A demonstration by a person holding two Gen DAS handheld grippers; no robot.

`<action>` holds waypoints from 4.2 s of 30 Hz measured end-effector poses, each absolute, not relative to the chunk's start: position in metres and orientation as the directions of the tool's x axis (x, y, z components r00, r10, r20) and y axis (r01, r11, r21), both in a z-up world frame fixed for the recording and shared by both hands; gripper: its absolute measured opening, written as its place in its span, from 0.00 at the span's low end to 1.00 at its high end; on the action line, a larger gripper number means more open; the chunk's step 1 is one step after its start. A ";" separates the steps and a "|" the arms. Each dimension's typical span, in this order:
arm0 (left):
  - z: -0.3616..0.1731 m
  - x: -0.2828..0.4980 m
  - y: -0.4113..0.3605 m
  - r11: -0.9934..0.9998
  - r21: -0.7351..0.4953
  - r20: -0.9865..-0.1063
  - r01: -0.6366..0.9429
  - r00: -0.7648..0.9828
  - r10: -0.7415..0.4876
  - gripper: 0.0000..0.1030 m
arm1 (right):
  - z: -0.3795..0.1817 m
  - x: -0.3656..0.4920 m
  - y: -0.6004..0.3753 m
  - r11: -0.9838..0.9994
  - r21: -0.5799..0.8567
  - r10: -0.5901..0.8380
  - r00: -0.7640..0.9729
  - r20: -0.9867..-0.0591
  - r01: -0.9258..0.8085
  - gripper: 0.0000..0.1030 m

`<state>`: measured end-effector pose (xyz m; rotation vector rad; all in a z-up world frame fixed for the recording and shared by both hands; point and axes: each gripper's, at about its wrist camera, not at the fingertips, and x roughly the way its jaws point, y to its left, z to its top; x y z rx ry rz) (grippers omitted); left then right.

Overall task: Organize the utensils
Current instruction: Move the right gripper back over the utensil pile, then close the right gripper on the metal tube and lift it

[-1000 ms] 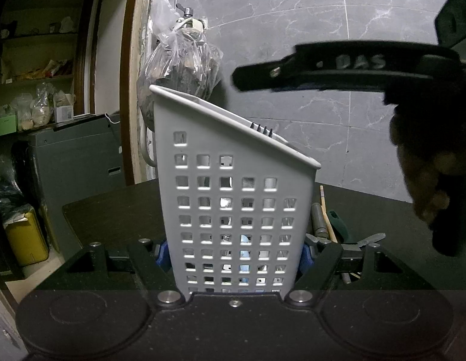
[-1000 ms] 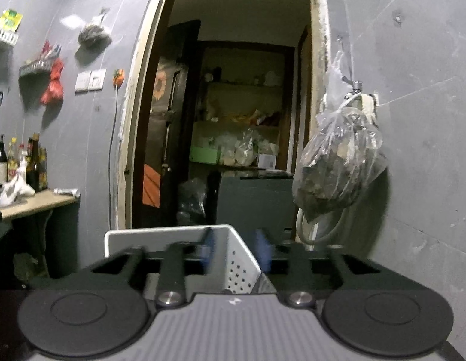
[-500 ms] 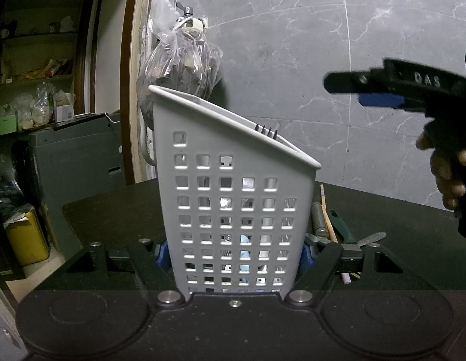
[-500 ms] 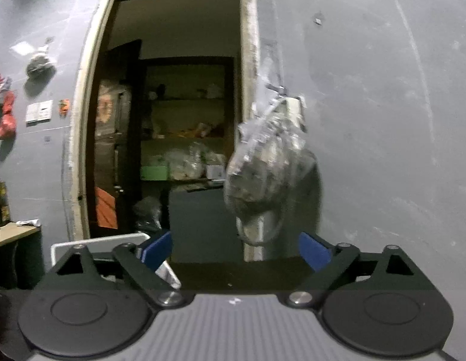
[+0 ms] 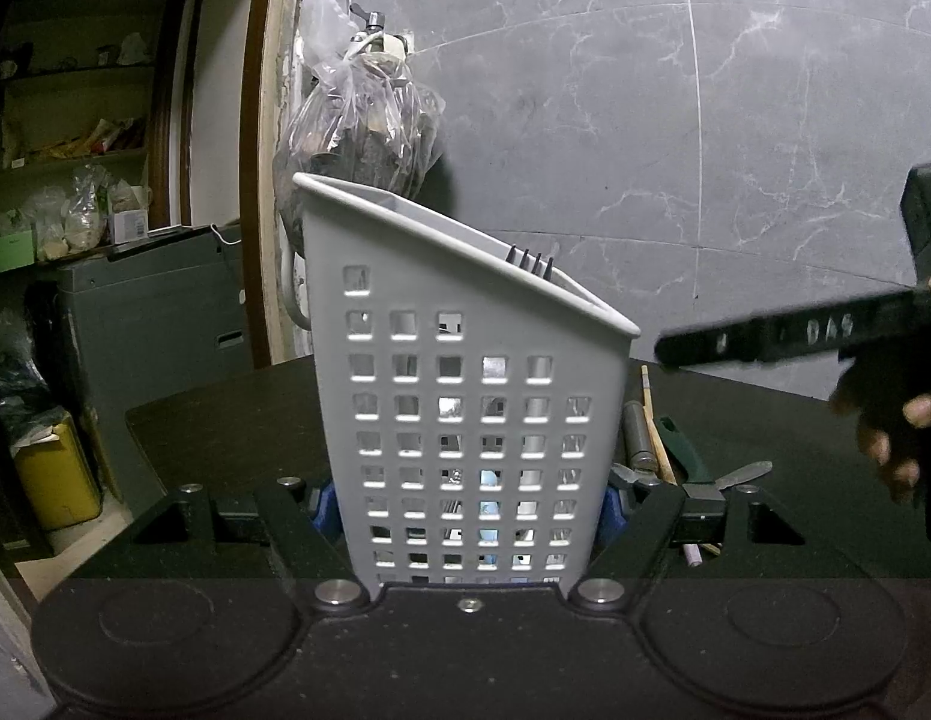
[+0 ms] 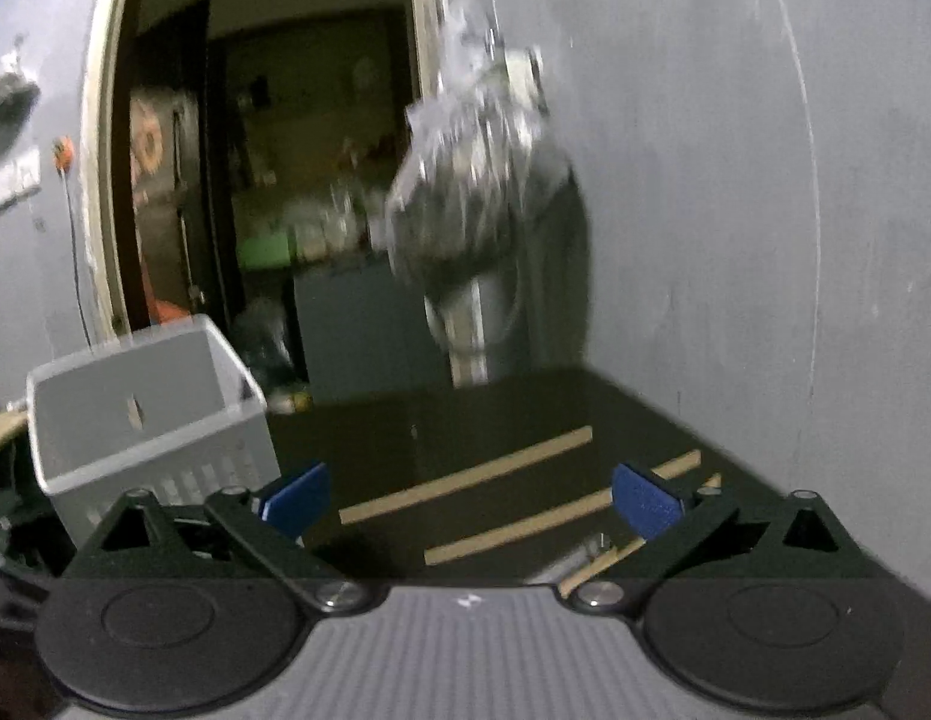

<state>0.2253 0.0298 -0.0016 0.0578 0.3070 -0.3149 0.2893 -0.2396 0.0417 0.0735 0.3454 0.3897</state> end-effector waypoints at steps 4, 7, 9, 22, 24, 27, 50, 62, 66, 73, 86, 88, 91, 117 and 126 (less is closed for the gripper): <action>-0.001 0.225 0.030 0.950 0.008 -0.306 0.313 0.905 -0.296 0.74 | 0.024 0.298 -0.238 0.916 0.172 0.401 0.821 -0.407 -0.362 1.00; -0.001 0.226 0.030 0.950 0.009 -0.306 0.314 0.905 -0.296 0.74 | 0.014 0.302 -0.236 0.913 0.190 0.407 0.790 -0.459 -0.360 1.00; -0.001 0.226 0.030 0.949 0.009 -0.306 0.314 0.905 -0.296 0.74 | 0.008 0.303 -0.233 0.921 0.170 0.389 0.778 -0.493 -0.352 1.00; -0.001 0.225 0.030 0.949 0.011 -0.308 0.314 0.904 -0.295 0.74 | -0.010 0.305 -0.220 0.940 0.062 0.310 0.765 -0.564 -0.335 1.00; -0.002 0.226 0.030 0.950 0.010 -0.313 0.313 0.903 -0.294 0.74 | -0.013 0.305 -0.220 0.941 0.050 0.302 0.763 -0.571 -0.335 1.00; -0.003 0.226 0.029 0.950 0.010 -0.319 0.312 0.902 -0.293 0.73 | -0.016 0.302 -0.222 0.942 0.038 0.292 0.758 -0.583 -0.334 1.00; -0.003 0.226 0.029 0.950 0.011 -0.319 0.312 0.901 -0.293 0.73 | -0.007 0.300 -0.243 0.947 0.070 0.299 0.785 -0.542 -0.312 1.00; -0.003 0.228 0.028 0.949 0.009 -0.318 0.316 0.900 -0.297 0.73 | 0.004 0.342 -0.222 0.911 0.111 0.393 0.753 -0.528 -0.397 0.74; -0.003 0.228 0.028 0.949 0.009 -0.318 0.316 0.900 -0.297 0.73 | 0.001 0.359 -0.220 0.933 0.119 0.345 0.751 -0.563 -0.340 0.62; -0.002 0.229 0.028 0.948 0.010 -0.319 0.317 0.900 -0.297 0.73 | -0.003 0.382 -0.223 0.964 0.105 0.255 0.736 -0.627 -0.245 0.56; -0.003 0.229 0.028 0.948 0.011 -0.319 0.319 0.899 -0.299 0.73 | 0.000 0.387 -0.218 0.961 0.093 0.258 0.727 -0.636 -0.260 0.55; -0.003 0.229 0.028 0.948 0.010 -0.319 0.319 0.899 -0.299 0.73 | 0.000 0.384 -0.217 0.957 0.098 0.269 0.719 -0.640 -0.272 0.54; -0.003 0.229 0.028 0.948 0.010 -0.319 0.319 0.899 -0.299 0.73 | -0.002 0.383 -0.216 0.955 0.094 0.273 0.706 -0.653 -0.281 0.52; -0.003 0.230 0.027 0.947 0.010 -0.319 0.320 0.899 -0.300 0.73 | 0.000 0.390 -0.200 0.938 0.045 0.286 0.693 -0.662 -0.344 0.29; -0.004 0.230 0.027 0.947 0.010 -0.319 0.321 0.899 -0.301 0.74 | -0.001 0.381 -0.176 0.904 -0.115 0.239 0.710 -0.663 -0.412 0.30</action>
